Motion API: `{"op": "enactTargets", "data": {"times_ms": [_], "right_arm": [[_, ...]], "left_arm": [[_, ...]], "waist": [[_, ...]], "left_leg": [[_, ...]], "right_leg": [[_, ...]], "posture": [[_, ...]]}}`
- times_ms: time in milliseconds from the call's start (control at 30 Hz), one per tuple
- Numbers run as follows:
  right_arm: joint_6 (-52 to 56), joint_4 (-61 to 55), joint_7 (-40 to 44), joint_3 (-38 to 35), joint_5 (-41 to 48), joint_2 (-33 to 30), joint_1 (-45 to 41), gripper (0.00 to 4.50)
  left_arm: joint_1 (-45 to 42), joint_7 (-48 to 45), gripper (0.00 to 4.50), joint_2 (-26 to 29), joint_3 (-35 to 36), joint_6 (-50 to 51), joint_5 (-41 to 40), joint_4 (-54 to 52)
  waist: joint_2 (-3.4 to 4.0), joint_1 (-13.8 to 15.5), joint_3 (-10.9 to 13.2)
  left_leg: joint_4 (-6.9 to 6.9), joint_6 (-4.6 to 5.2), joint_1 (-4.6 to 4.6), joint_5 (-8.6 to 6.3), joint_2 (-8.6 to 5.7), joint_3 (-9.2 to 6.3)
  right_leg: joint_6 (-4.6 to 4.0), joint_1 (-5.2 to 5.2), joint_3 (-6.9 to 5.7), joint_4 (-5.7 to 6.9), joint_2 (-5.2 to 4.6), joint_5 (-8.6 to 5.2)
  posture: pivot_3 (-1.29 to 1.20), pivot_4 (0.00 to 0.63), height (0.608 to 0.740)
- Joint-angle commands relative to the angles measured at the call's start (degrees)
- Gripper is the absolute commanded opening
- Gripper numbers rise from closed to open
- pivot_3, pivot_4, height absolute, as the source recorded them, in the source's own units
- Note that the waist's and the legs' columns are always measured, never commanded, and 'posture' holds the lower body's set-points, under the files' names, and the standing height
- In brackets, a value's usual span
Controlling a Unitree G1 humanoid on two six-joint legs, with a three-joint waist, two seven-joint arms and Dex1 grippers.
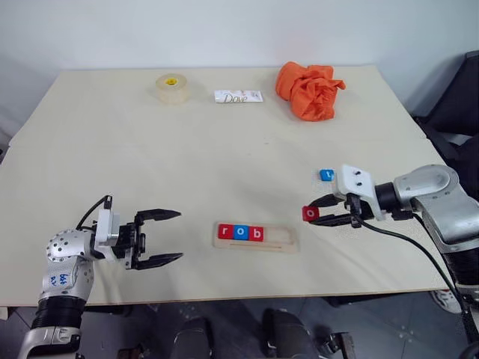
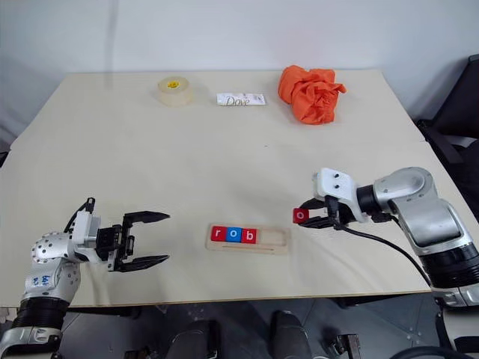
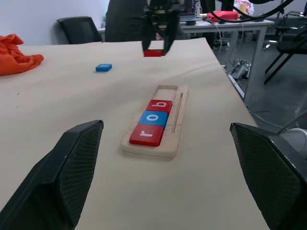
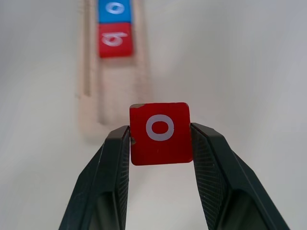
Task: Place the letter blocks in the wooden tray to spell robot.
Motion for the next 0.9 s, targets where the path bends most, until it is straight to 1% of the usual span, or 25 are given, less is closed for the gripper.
{"op": "enactTargets", "data": {"times_ms": [33,200,500,600,900], "right_arm": [[4.48,-5.0,-2.94,2.91,-1.42,1.34,-2.47,1.46],[9.03,-7.48,-6.33,7.88,-3.75,4.2,-5.71,1.46],[17.01,-12.3,-9.55,14.52,-4.79,6.58,-8.35,1.46],[17.6,-11.73,-10.32,16.31,-5.42,7.18,-8.88,1.46],[17.27,-9.95,-11.59,18.57,-6.21,8.0,-9.09,1.46]], "left_arm": [[-1.21,-4.06,4.5,-0.62,-0.03,-0.99,-0.29,-0.2],[-0.93,-3.72,4.5,-0.97,-0.03,-1.41,-0.19,-0.52],[1.15,-2.54,4.5,-1.25,0.37,-1.89,-0.41,-2.29],[1.64,-2.19,4.5,-1.34,0.53,-1.97,-0.47,-2.81],[2.15,-1.52,4.5,-1.52,0.65,-1.84,-0.38,-3.7]], "waist": [[0.0,-0.01,0.0],[0.0,-0.03,0.0],[0.0,-0.07,0.0],[0.0,-0.07,0.0],[0.0,-0.06,0.0]], "left_leg": [[0.0,0.0,0.0,0.0,0.0,0.0],[0.0,0.0,-0.03,0.0,0.0,0.0],[-0.01,0.01,-0.05,-0.01,0.0,0.0],[-0.01,0.01,-0.06,-0.01,0.01,-0.01],[-0.01,0.02,-0.07,-0.01,0.0,0.0]], "right_leg": [[0.0,-0.01,0.0,0.0,0.0,0.0],[0.0,-0.03,-0.01,0.0,0.01,0.0],[0.0,-0.05,-0.01,-0.01,0.02,0.0],[-0.01,-0.06,-0.02,0.0,0.02,0.0],[-0.01,-0.06,-0.02,-0.01,0.01,0.0]], "posture": [[0.0,0.15,0.74],[0.0,0.15,0.74],[0.0,0.15,0.74],[0.0,0.15,0.74],[0.0,0.15,0.74]]}}
